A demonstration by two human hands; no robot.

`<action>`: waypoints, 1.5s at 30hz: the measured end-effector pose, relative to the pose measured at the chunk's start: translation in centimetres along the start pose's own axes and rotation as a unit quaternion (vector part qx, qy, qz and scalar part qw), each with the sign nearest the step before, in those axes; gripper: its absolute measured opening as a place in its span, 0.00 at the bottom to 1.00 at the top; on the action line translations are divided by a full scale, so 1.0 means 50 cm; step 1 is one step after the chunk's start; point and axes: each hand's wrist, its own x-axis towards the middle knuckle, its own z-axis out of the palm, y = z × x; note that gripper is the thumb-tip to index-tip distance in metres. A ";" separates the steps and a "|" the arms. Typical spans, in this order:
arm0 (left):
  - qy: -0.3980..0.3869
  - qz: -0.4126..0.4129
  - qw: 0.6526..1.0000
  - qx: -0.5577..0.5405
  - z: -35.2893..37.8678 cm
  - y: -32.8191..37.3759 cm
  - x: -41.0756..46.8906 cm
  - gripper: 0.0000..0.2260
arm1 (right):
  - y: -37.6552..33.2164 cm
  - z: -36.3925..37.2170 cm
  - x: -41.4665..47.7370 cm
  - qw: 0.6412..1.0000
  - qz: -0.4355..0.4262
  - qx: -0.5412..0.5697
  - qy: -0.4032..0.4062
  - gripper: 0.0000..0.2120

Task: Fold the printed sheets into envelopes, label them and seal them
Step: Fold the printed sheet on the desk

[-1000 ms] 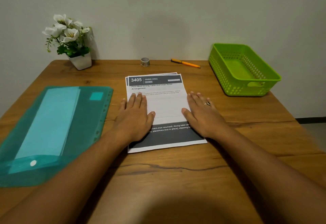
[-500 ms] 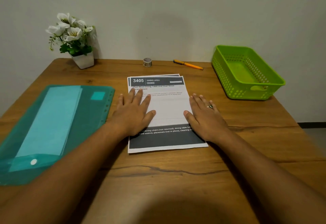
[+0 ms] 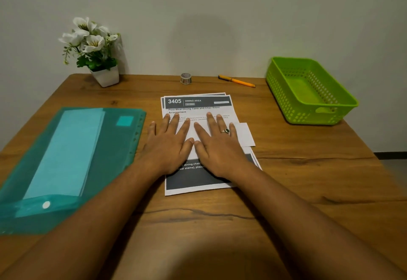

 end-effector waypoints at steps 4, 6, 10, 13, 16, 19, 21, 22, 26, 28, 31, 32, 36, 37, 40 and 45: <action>-0.006 -0.001 1.000 0.002 -0.001 0.000 0.002 0.29 | 0.071 -0.008 -0.018 0.999 0.042 -0.009 -0.013 0.29; -0.005 0.000 1.000 0.002 -0.002 -0.002 0.002 0.30 | 0.121 -0.018 -0.032 0.997 0.075 -0.011 -0.016 0.29; -0.019 -0.007 1.000 0.006 -0.006 0.001 0.003 0.30 | 0.189 -0.028 -0.057 0.993 0.116 -0.009 -0.014 0.29; -0.022 -0.015 0.999 0.036 -0.021 0.005 0.003 0.32 | 0.191 -0.028 -0.060 0.993 0.117 -0.009 -0.011 0.29; 0.017 -0.002 0.996 0.086 -0.051 0.000 0.017 0.34 | 0.189 -0.028 -0.060 0.993 0.115 -0.009 -0.008 0.30; -0.024 -0.015 0.998 0.051 -0.082 -0.006 0.044 0.35 | 0.186 -0.032 -0.066 0.993 0.116 -0.003 -0.013 0.35; -0.062 -0.033 0.997 0.016 -0.101 -0.005 0.060 0.34 | 0.181 -0.037 -0.069 0.993 0.118 -0.002 -0.015 0.39; -0.076 -0.037 0.996 0.009 -0.107 -0.004 0.068 0.33 | 0.179 -0.039 -0.070 0.993 0.119 -0.002 -0.015 0.40; -0.113 -0.036 0.993 0.012 -0.117 -0.007 0.082 0.33 | 0.176 -0.042 -0.073 0.993 0.120 0.000 -0.016 0.43; -0.112 -0.039 0.993 0.001 -0.122 -0.004 0.082 0.33 | 0.176 -0.043 -0.073 0.993 0.120 0.001 -0.019 0.43; -0.094 -0.047 0.994 -0.028 -0.127 0.003 0.076 0.32 | 0.177 -0.045 -0.073 0.993 0.120 -0.002 -0.023 0.44; -0.084 -0.052 0.993 -0.056 -0.124 0.003 0.072 0.31 | 0.176 -0.045 -0.075 0.993 0.119 -0.002 -0.021 0.44; -0.026 -0.096 0.964 -0.246 -0.105 -0.012 0.046 0.21 | 0.174 -0.046 -0.078 0.993 0.119 -0.001 -0.011 0.44; -0.021 -0.100 0.956 -0.275 -0.100 -0.016 0.040 0.16 | 0.173 -0.046 -0.079 0.993 0.119 0.001 -0.009 0.45; -0.004 -0.110 0.929 -0.353 -0.091 -0.018 0.025 0.07 | 0.175 -0.046 -0.081 0.993 0.119 0.006 -0.002 0.45; 0.090 -0.097 0.841 -0.524 -0.099 -0.004 -0.007 0.05 | 0.177 -0.061 -0.075 0.988 0.131 0.082 -0.007 0.50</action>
